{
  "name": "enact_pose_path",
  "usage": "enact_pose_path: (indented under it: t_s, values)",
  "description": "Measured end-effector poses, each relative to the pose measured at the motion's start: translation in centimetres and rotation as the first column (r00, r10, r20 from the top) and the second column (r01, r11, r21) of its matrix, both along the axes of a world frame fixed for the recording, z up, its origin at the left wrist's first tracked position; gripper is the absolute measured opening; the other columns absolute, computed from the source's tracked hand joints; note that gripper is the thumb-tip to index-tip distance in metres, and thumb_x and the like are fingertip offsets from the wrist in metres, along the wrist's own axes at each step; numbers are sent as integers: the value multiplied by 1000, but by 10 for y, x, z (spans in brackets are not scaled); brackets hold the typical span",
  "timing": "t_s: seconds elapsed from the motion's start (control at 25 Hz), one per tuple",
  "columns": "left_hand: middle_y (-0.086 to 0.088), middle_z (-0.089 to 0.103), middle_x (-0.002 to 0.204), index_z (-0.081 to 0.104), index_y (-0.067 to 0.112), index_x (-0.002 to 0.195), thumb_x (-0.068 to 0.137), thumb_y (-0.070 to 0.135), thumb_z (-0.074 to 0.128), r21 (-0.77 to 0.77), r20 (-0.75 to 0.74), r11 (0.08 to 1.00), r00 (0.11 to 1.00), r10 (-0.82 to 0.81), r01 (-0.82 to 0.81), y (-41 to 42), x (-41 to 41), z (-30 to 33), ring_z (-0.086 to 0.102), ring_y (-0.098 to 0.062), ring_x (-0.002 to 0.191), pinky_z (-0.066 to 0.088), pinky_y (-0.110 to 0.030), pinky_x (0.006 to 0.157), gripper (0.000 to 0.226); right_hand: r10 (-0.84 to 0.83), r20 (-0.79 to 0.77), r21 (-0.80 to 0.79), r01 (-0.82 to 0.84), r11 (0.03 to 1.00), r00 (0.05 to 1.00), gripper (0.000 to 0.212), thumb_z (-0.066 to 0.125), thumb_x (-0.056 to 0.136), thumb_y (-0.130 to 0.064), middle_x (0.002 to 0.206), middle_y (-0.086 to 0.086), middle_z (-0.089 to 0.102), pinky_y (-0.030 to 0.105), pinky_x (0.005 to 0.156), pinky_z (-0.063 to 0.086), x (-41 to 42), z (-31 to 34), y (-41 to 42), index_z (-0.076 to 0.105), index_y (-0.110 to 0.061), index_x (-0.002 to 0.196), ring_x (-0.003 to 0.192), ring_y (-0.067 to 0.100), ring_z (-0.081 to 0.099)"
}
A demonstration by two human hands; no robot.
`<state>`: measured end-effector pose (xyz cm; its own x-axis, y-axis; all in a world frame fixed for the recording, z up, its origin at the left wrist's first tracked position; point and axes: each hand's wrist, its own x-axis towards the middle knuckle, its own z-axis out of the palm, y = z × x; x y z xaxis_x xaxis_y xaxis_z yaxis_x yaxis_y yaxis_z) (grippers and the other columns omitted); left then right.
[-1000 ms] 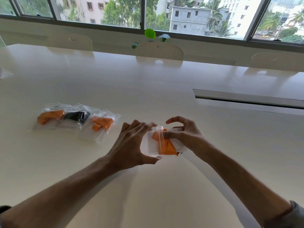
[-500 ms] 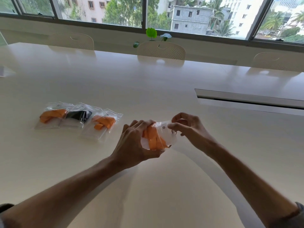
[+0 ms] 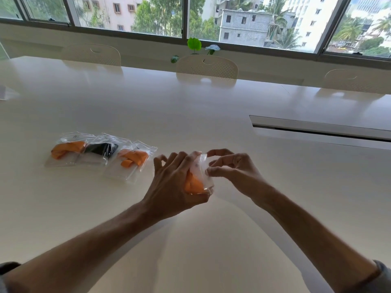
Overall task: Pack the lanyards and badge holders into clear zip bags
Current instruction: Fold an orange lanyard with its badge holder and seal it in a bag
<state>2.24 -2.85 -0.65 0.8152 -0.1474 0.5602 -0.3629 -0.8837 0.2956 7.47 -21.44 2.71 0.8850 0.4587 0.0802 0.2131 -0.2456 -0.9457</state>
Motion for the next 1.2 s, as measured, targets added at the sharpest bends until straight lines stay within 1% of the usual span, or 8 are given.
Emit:
enact_pose_path:
  t_s: [0.16, 0.32, 0.48, 0.64, 0.76, 0.88, 1.08, 1.2]
  values:
    - [5, 57, 109, 48, 18, 134, 70, 68, 62, -2, -18, 999, 999, -36, 36, -4, -2, -1, 54, -14, 97, 33, -38, 87, 82, -3, 68, -26, 5, 1000, 998, 5, 79, 79, -21, 120, -12, 65, 39, 96, 47, -6, -15, 12, 79, -19, 74, 111, 8, 61]
    - [6, 53, 108, 46, 16, 136, 67, 68, 64, -120, -34, 993, 999, -17, 13, -2, -1, 2, 50, -12, 96, 39, -38, 89, 88, 163, -135, -12, -166, 986, 977, 26, 68, 81, -36, 99, 12, 73, 33, 78, 47, -5, -8, 7, 79, -14, 90, 85, 12, 66]
    - [6, 52, 115, 38, 21, 141, 62, 68, 72, -217, -86, 976, 996, -27, 7, 4, 1, 3, 49, -11, 98, 47, -34, 82, 98, 254, -209, -58, -272, 961, 944, 16, 65, 90, -16, 99, 19, 74, 30, 78, 47, 0, 1, -5, 76, -18, 101, 85, 15, 68]
    - [9, 47, 107, 26, 42, 145, 59, 72, 73, -139, -204, 979, 963, -177, 150, 11, 2, 7, 51, -7, 89, 49, -25, 73, 102, 192, -138, -86, -205, 975, 972, 17, 68, 85, 0, 99, 28, 72, 46, 85, 53, -2, -2, 0, 74, -3, 100, 85, 32, 66]
    - [11, 45, 107, 41, 47, 135, 67, 71, 69, -169, -311, 948, 898, -312, 271, 23, 4, 15, 54, -3, 92, 48, -16, 74, 78, 111, -56, -74, -115, 991, 992, 14, 70, 83, 3, 86, 27, 73, 40, 72, 55, -2, -4, 2, 77, -9, 85, 70, 23, 66]
    - [1, 53, 108, 58, 33, 116, 82, 51, 54, -366, -327, 891, 859, -395, 270, 28, 7, 22, 58, -8, 89, 50, -18, 68, 39, 108, 31, -98, -105, 990, 994, 15, 70, 84, 1, 72, 15, 74, 24, 57, 47, -3, -6, 4, 77, -12, 82, 57, 12, 61]
    - [-6, 56, 102, 58, 22, 97, 91, 21, 51, -419, -288, 884, 892, -348, 209, 29, 8, 24, 57, -9, 73, 46, -15, 55, 9, 222, -52, -75, -225, 971, 974, 34, 60, 94, -31, 87, 11, 77, 24, 63, 46, -3, 3, -2, 75, 0, 94, 74, 20, 71]
    - [-3, 56, 99, 57, 19, 95, 90, 22, 55, -443, -284, 873, 892, -352, 204, 34, 8, 26, 58, -4, 67, 44, -14, 52, 7, 209, 126, -182, -184, 966, 970, 26, 72, 85, -30, 84, 11, 77, 36, 72, 58, -8, 7, -2, 78, -5, 91, 77, 28, 73]
